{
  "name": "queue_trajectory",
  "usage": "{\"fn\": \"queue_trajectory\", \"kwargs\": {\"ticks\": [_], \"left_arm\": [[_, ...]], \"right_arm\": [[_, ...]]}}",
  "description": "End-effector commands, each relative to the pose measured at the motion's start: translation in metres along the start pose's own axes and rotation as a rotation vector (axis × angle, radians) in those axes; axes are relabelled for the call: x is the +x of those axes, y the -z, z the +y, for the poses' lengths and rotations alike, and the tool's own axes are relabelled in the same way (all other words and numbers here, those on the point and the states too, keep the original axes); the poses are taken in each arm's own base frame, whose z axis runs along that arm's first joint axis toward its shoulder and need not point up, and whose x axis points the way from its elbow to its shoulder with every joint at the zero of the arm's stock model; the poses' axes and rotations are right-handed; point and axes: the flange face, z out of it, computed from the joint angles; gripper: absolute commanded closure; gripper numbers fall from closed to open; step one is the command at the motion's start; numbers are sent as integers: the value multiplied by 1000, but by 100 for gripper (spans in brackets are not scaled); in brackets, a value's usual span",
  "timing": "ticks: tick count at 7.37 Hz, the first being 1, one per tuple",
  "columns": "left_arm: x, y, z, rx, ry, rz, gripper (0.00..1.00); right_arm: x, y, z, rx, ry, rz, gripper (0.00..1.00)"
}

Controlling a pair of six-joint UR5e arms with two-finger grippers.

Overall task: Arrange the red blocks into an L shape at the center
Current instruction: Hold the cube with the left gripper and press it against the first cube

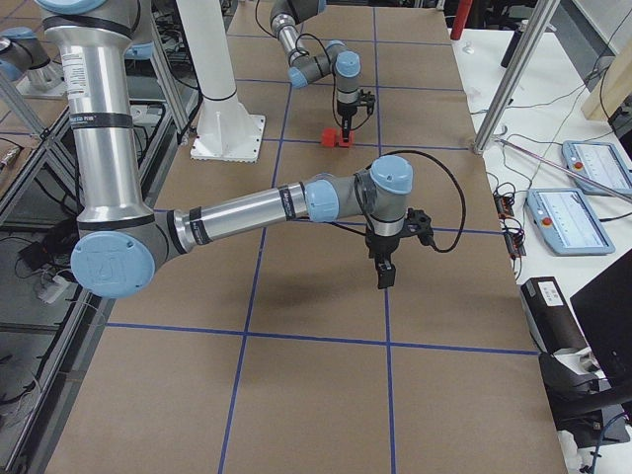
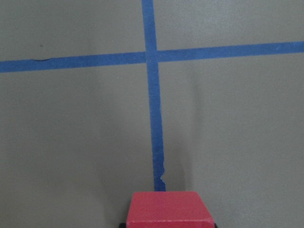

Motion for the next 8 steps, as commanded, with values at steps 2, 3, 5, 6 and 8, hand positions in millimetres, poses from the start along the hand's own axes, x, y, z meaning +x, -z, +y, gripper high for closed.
{"fn": "queue_trajectory", "kwargs": {"ticks": [2, 3, 5, 6, 8], "left_arm": [[5, -8, 13, -22, -5, -12, 100], [6, -7, 14, -23, -6, -12, 100], [3, -9, 17, -26, -8, -13, 100], [2, -7, 19, -24, -10, -8, 100], [-7, -6, 24, -24, -12, -2, 100]], "right_arm": [[0, -1, -1, -2, -1, 0, 0], [1, -1, -1, -3, -1, 0, 0], [1, -2, -1, -4, -2, 0, 0], [1, -3, -1, -4, -1, 0, 0], [1, -2, -2, -3, -1, 0, 0]]}}
